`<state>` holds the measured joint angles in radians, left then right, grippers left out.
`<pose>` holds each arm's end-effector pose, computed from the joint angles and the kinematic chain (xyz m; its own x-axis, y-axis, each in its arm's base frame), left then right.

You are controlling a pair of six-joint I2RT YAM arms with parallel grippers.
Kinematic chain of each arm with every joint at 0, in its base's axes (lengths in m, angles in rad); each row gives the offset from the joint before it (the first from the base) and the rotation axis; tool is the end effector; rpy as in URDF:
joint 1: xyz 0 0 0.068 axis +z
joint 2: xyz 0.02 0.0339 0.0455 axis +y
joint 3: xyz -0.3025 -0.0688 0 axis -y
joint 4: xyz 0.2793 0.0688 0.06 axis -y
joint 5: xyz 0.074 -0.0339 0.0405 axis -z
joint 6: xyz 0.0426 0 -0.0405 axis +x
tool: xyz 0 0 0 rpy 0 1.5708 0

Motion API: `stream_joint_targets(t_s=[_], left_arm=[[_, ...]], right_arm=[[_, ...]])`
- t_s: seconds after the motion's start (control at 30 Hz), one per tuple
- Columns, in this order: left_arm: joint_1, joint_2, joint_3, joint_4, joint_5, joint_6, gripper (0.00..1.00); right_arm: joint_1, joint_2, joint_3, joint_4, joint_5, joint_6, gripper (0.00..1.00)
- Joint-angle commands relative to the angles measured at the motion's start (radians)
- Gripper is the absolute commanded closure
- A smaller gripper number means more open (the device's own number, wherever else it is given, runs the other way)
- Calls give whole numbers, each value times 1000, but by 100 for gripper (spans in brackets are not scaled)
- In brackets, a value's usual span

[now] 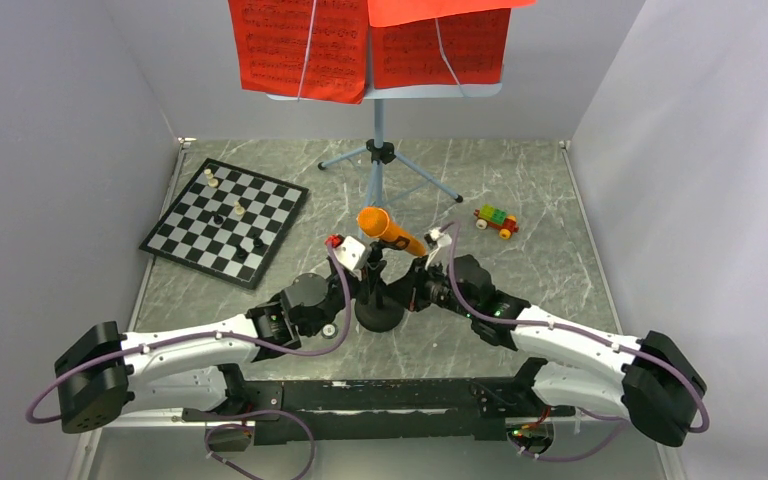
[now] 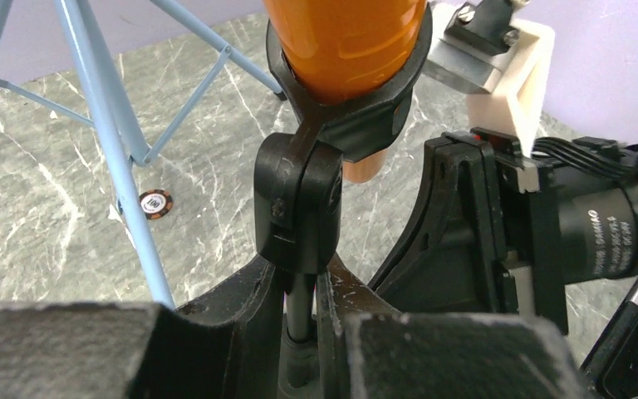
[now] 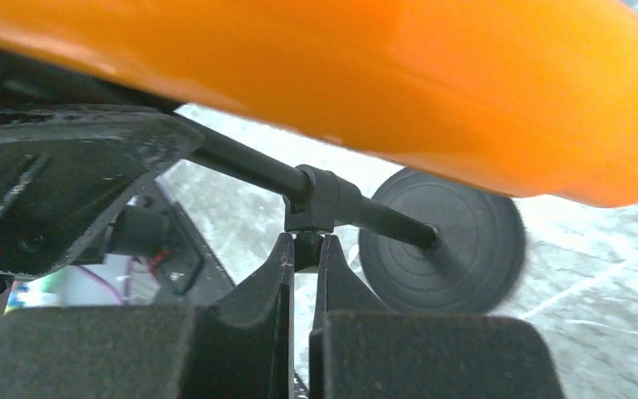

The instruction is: Pack up the instrument practice props

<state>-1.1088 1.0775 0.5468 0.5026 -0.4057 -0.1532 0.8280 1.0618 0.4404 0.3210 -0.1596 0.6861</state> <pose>0.1314 -0.2262 0.2871 -0.1111 -0.0915 -0.9896 0.6372 0.7576 -0.1416 0.1610 0.1854 0.2295 -0.6806 0.1836 -0.7093 -0.5153 0.5682 0.6415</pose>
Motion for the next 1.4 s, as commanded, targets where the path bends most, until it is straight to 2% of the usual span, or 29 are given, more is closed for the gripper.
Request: stream_joint_targets(t_s=[0.0, 0.17, 0.43, 0.53, 0.67, 0.77, 0.83, 0.87, 1.07, 1.2, 1.37], left_arm=[[-16, 35, -3, -107, 30, -47, 100], [-16, 45, -2, -101, 26, -51, 100], [-16, 37, -15, -86, 27, -53, 100], [-16, 30, -24, -76, 27, -56, 100], [-15, 15, -35, -68, 24, -53, 100], [-16, 8, -40, -66, 23, -51, 100], [-16, 9, -41, -66, 33, -49, 100], [-16, 12, -41, -65, 37, -48, 100], [-16, 50, -39, -54, 53, -54, 100], [-16, 90, -36, -50, 67, -59, 100], [-16, 126, -41, -40, 82, -67, 100]], right_arm=[[93, -24, 97, -200, 246, -248, 100], [263, 18, 179, -312, 534, -414, 100], [530, 134, 246, -361, 937, -622, 100], [572, 182, 276, -399, 998, -622, 100], [579, 150, 274, -403, 968, -558, 99], [577, 99, 270, -417, 949, -501, 53], [572, 57, 272, -440, 943, -456, 35], [568, 33, 275, -467, 939, -421, 30], [525, -164, 257, -556, 933, -264, 20], [434, -279, 233, -585, 878, -186, 19], [362, -324, 212, -585, 817, -165, 19]])
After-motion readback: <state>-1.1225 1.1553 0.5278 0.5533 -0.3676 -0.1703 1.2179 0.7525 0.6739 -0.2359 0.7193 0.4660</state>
